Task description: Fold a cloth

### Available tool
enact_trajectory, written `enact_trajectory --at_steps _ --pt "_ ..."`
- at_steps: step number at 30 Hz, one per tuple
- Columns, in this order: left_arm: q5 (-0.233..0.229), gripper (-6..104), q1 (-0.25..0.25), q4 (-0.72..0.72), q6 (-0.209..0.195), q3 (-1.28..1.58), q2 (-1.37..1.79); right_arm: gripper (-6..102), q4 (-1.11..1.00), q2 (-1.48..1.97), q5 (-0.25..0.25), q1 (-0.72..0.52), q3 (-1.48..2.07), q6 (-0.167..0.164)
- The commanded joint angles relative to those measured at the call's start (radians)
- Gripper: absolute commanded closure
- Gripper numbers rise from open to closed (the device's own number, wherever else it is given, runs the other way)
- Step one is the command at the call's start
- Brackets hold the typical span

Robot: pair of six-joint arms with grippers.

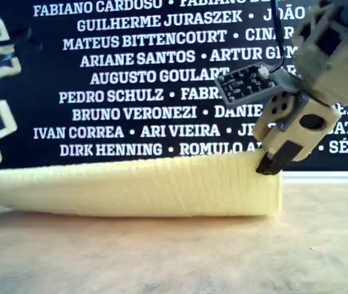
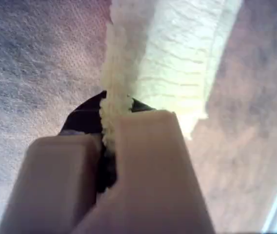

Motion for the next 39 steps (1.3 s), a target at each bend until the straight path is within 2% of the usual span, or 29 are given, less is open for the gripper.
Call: enact_trajectory --at_steps 1,14,24,29,31,33,39 --pt "0.002 98 0.005 -0.008 0.003 0.006 0.075 96 -0.109 0.127 0.006 -0.006 0.037 -0.006" --pt "0.003 97 0.005 -0.038 0.003 0.287 0.43 96 -0.321 0.293 -0.009 -0.006 0.301 -0.006" --pt "0.003 97 0.005 -0.35 0.005 0.453 0.419 95 -0.545 0.316 -0.009 -0.008 0.449 -0.006" --pt "0.005 95 0.005 -0.37 0.017 0.492 0.433 90 -0.583 0.322 -0.012 -0.015 0.488 -0.003" --pt "0.005 90 0.003 -0.368 0.023 0.512 0.434 84 -0.583 0.324 -0.012 -0.025 0.494 -0.005" --pt "0.005 80 0.003 -0.365 0.023 0.534 0.434 75 -0.58 0.324 -0.002 -0.026 0.497 -0.005" --pt "0.003 52 0.005 -0.365 0.023 0.603 0.436 49 -0.563 0.316 -0.011 -0.023 0.499 -0.005"
